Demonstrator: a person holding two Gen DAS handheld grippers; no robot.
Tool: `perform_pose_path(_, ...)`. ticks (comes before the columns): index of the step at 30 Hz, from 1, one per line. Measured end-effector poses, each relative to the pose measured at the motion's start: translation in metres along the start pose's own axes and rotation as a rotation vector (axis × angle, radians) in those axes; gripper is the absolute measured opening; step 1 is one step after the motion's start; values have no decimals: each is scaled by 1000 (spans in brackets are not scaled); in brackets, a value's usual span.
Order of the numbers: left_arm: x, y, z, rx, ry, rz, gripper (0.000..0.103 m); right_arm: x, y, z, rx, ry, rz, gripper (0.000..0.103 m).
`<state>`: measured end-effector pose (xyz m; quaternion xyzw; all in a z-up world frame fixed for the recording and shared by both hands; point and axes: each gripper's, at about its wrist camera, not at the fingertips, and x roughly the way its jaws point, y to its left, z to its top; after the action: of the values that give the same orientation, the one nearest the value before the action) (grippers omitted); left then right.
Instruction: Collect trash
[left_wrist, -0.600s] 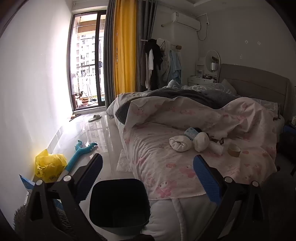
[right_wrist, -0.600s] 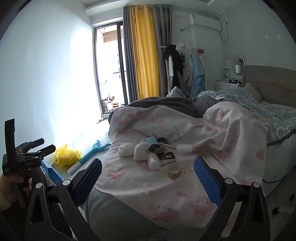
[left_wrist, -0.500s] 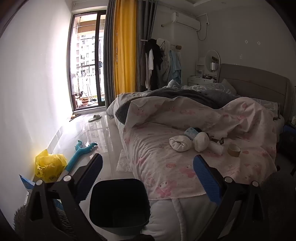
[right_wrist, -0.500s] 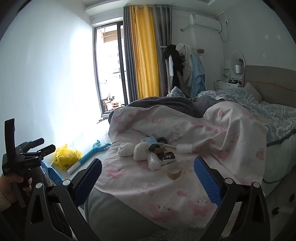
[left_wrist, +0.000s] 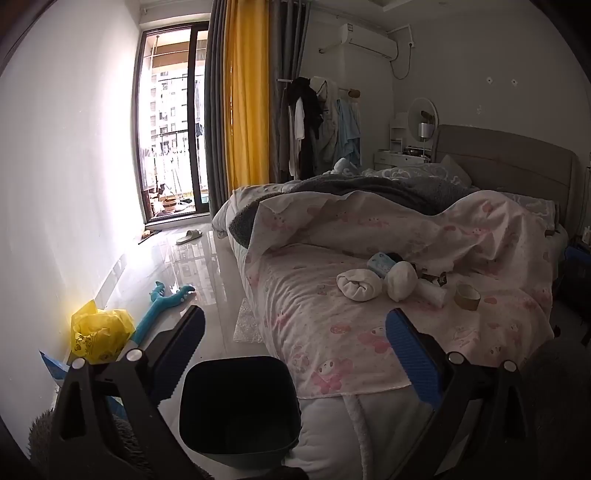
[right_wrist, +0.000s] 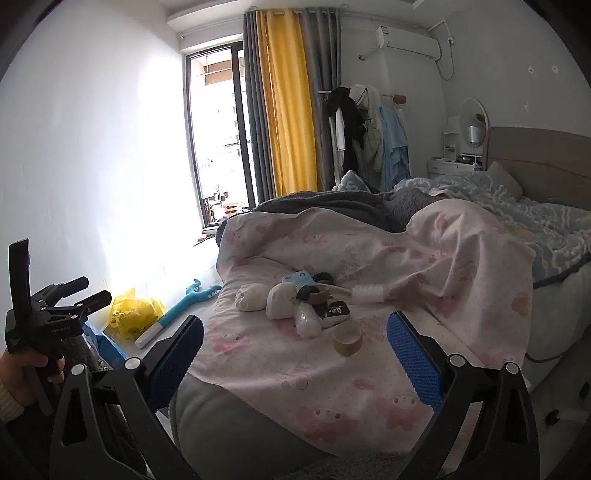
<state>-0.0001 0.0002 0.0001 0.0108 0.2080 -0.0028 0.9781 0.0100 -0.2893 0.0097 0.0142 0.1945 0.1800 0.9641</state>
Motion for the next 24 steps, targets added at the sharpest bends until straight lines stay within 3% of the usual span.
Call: perform_pose_path(24,-1,-3,0,3,2,0,100,2,0,-1,8,6,2,100)
